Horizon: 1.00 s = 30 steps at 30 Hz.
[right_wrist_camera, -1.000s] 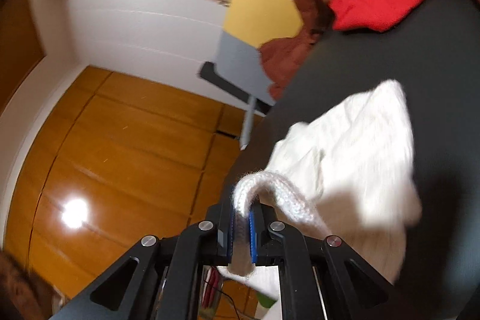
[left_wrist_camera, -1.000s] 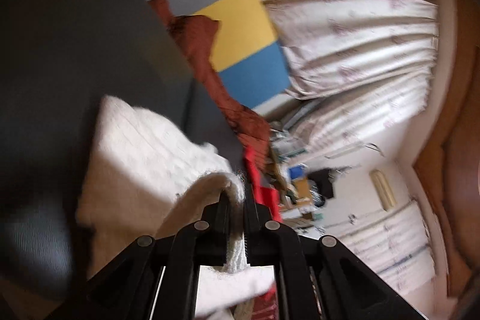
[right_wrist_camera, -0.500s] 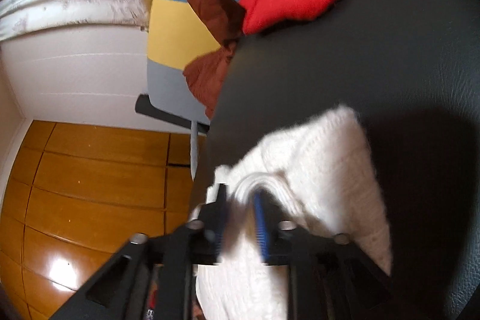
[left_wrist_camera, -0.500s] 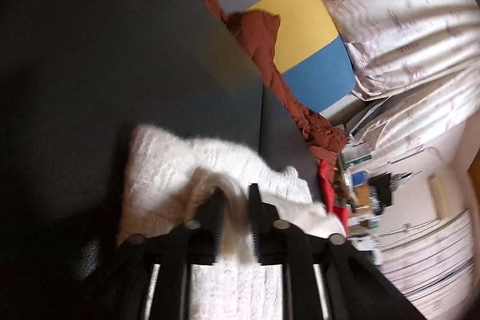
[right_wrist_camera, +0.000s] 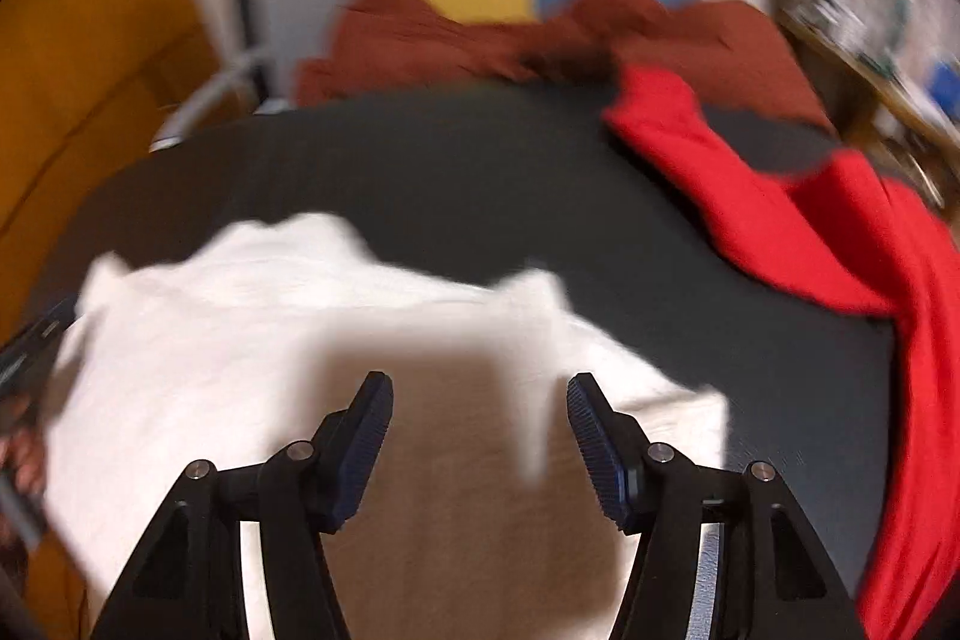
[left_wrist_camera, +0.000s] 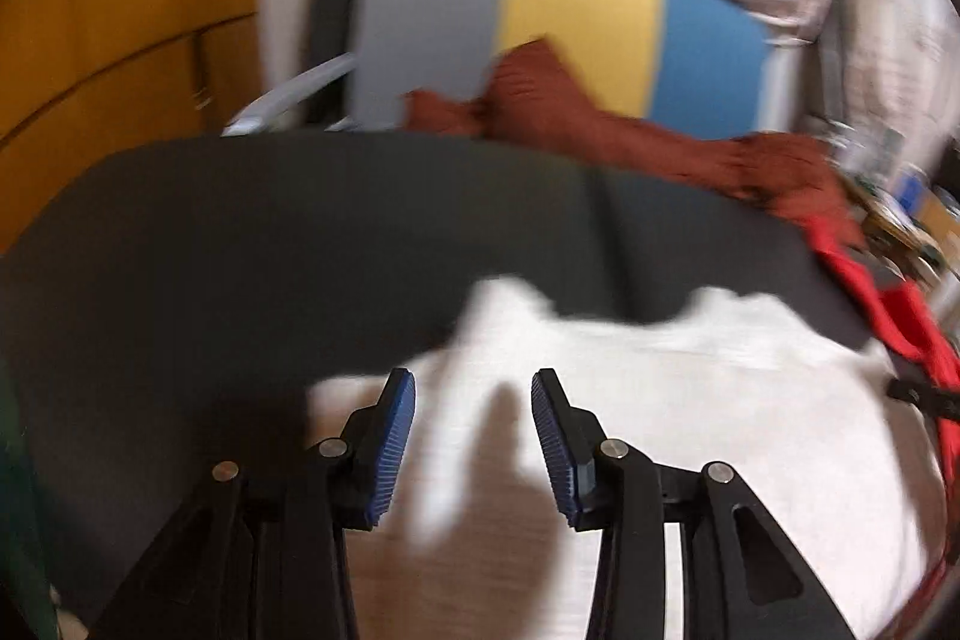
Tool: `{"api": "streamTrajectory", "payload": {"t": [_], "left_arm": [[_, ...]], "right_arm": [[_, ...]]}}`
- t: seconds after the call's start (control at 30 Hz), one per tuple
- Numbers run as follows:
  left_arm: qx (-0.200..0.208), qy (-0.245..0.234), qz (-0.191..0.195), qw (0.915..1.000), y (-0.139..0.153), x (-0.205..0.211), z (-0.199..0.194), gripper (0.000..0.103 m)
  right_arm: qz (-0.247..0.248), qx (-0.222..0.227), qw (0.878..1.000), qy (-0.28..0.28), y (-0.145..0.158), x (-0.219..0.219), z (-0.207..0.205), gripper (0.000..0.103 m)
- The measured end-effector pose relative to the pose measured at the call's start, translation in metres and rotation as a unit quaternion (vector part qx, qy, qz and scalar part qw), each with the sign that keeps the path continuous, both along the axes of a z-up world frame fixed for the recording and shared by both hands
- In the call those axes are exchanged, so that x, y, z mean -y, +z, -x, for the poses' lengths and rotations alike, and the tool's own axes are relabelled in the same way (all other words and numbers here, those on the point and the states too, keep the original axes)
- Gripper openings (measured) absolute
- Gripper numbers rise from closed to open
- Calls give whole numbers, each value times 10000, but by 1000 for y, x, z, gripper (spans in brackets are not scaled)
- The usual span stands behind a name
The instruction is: Fold clothes
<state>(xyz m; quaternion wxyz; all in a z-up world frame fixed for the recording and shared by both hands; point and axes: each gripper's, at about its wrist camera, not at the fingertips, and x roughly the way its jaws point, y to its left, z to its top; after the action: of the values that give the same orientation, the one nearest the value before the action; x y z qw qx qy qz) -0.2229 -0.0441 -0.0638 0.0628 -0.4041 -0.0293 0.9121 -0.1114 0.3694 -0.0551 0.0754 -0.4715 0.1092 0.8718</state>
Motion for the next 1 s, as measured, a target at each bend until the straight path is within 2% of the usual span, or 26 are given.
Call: {"api": "streamTrajectory", "payload": {"t": [0.07,0.13,0.17,0.23,0.27,0.3,0.33,0.37,0.47,0.57,0.63,0.73,0.83,0.9,0.97,1.0], "left_arm": [[218,262,-106,9994,-8,18,6,41],[503,225,-275,9981,-20,29,10,41],[539,157,-336,9979,-24,31,11,41],[398,-27,-358,9986,-23,28,7,39],[330,-190,-447,9983,-22,25,5,38],[262,-354,-535,9976,-22,23,3,32],[244,-442,-620,9968,-20,22,2,15],[261,-478,-701,9960,-19,21,2,7],[313,-586,-946,9933,-14,20,2,5],[241,-385,-1427,9887,-3,34,5,4],[149,-296,-1609,9864,3,39,6,4],[-91,-249,-1331,9907,6,33,8,4],[-219,-129,-1075,9939,0,30,5,4],[-39,-114,-768,9970,-14,25,11,4],[49,-112,-619,9980,-23,22,13,6],[76,-109,-565,9983,-26,21,13,7]], "right_arm": [[69,109,9999,-106,-9,-9,0,62],[43,149,9999,38,-16,-9,-2,61],[-16,143,9998,121,-17,-7,-3,54],[-184,-11,9995,268,-13,0,-6,29],[-270,-96,9990,340,-10,3,-7,8],[-355,-181,9984,413,-8,6,-9,8],[-440,-267,9975,485,-5,9,-11,8],[-509,-359,9964,578,0,13,-13,7],[-589,-641,9940,668,20,19,-16,7],[-462,-1047,9921,507,44,20,-16,7],[-351,-1343,9898,320,55,14,-16,7],[-324,-1601,9866,21,55,8,-15,7],[-383,-1265,9909,-237,23,0,-3,7],[-385,-993,9938,-306,1,-3,7,8],[-342,-790,9956,-372,-12,-4,12,9],[-320,-689,9963,-404,-19,-5,15,13]]}}
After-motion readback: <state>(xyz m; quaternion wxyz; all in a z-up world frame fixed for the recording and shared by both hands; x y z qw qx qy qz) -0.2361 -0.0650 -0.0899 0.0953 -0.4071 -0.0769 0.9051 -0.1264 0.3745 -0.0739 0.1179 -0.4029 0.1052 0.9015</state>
